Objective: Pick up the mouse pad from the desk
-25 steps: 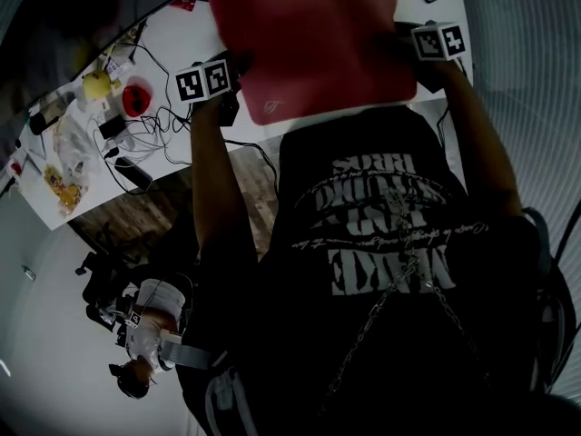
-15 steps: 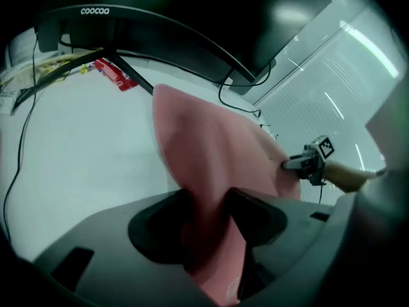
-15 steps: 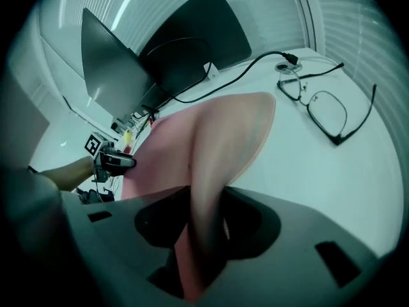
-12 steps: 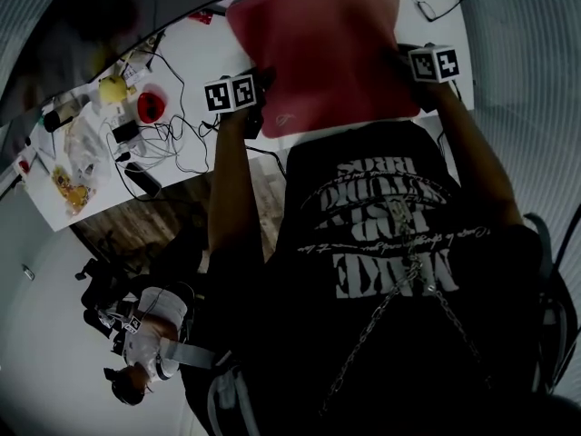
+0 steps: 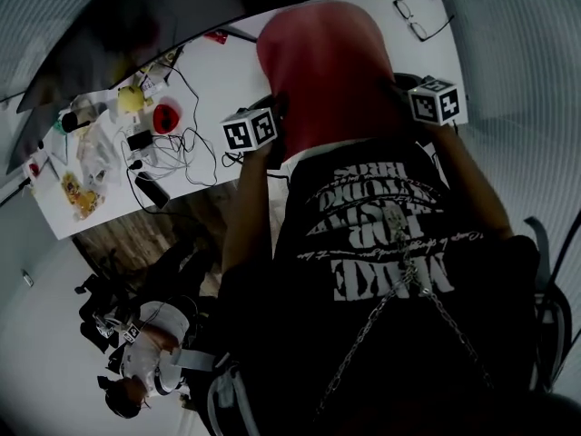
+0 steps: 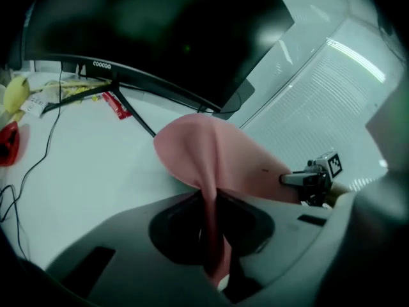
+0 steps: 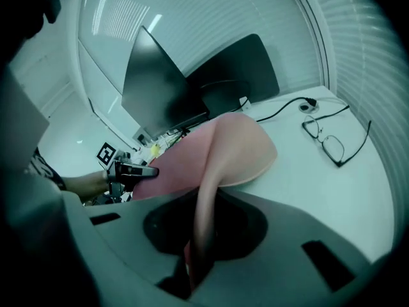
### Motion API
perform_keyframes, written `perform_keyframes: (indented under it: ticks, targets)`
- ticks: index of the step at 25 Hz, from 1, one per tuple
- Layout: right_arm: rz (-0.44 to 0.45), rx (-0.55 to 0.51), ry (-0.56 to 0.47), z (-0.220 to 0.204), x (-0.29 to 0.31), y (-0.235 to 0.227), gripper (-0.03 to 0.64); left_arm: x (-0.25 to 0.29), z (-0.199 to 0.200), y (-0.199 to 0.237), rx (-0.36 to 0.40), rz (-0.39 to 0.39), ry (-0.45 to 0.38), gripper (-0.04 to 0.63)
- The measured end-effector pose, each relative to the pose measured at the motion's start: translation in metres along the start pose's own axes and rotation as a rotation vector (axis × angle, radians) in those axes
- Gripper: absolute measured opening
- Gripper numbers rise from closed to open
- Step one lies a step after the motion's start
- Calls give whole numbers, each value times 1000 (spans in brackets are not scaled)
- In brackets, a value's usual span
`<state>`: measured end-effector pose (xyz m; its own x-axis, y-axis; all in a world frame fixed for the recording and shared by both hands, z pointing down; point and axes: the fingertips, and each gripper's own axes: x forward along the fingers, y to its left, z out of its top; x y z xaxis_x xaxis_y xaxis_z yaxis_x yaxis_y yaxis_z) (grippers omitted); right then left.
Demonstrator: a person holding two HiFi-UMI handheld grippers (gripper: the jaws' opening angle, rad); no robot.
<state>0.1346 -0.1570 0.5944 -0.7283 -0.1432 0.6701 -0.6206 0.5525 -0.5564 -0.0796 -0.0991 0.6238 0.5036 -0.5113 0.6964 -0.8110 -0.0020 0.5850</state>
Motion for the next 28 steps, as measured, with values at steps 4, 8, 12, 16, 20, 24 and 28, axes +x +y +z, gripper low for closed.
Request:
perform_keyframes:
  ticks: [4, 8, 12, 16, 20, 24, 28]
  targets:
    - [16, 11, -76, 14, -30, 25, 31, -35, 13, -31, 43, -5, -70, 48]
    - [9, 14, -172, 35, -66, 58, 31, -82, 37, -59, 126, -33, -144, 46]
    - [1, -17, -296, 60, -110, 98, 31, -133, 63, -93, 224, -60, -236, 46]
    - [3, -70, -450, 94, -148, 143, 31, -184, 97, -117, 299, -81, -372, 46]
    - [-26, -142, -535, 126, -168, 183, 31, -224, 127, -132, 390, -60, -469, 44]
    - [-31, -186, -607, 139, -182, 214, 31, -257, 135, -139, 452, -43, -530, 44]
    - [-23, -208, -647, 154, -196, 236, 31, -284, 149, -149, 471, -58, -574, 44]
